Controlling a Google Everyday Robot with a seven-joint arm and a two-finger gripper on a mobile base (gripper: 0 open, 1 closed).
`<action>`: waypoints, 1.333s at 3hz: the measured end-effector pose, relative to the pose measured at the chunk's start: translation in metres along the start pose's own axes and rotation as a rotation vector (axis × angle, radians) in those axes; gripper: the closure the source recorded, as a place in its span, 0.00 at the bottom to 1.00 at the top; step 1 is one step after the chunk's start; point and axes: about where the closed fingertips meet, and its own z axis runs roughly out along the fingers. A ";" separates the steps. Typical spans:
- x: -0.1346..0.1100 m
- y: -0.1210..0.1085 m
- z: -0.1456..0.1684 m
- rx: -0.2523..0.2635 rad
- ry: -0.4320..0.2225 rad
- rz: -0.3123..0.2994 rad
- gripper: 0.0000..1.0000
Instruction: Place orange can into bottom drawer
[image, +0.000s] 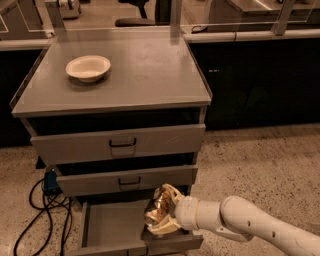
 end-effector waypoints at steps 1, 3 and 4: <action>0.012 0.003 0.002 0.025 0.014 0.003 1.00; 0.131 -0.040 0.028 0.114 0.031 0.026 1.00; 0.136 -0.043 0.031 0.114 0.029 0.027 1.00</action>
Offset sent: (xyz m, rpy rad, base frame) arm 0.0329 -0.0551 -0.1440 -0.0391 -0.0183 -0.1478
